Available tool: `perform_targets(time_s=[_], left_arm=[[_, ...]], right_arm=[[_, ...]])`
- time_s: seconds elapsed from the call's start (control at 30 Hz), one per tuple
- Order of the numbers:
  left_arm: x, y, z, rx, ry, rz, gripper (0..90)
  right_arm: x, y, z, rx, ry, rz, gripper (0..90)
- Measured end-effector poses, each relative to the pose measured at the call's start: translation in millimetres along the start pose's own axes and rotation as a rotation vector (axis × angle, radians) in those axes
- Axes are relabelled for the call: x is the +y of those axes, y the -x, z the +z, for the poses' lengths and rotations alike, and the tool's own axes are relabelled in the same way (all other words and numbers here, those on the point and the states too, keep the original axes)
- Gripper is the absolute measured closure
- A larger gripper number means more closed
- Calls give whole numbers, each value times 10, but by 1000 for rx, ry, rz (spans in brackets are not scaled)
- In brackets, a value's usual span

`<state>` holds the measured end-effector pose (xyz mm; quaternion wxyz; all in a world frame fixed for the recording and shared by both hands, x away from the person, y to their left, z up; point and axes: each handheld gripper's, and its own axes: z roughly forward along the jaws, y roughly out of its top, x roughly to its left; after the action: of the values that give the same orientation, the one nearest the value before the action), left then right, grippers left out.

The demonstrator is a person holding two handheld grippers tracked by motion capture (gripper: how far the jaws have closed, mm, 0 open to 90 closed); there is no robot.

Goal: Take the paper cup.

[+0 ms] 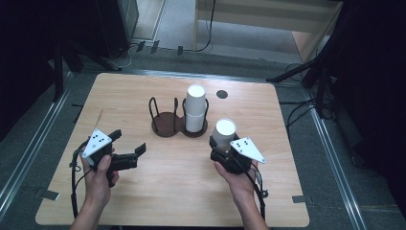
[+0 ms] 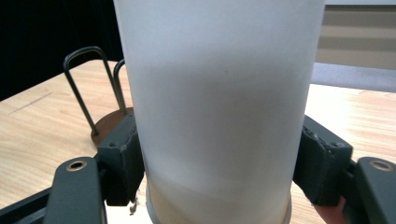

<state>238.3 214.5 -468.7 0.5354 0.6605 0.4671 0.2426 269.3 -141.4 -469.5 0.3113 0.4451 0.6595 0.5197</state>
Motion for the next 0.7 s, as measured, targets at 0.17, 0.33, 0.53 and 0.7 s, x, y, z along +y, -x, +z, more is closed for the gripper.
perform_targets(time_s=[0.17,0.33,0.53,0.7], left_arm=[[-9,78,70,-42,-27,11,0],[-14,177,99,-91,-39,32,0],[35,259,97,-151,-43,34,0],[61,300,86,-186,-40,36,0]], right_arm=[[-39,-76,23,23,-11,-7,278],[-72,-164,39,37,-19,-22,279],[-121,-281,60,56,-32,-43,279],[-159,-366,78,71,-41,-61,279]])
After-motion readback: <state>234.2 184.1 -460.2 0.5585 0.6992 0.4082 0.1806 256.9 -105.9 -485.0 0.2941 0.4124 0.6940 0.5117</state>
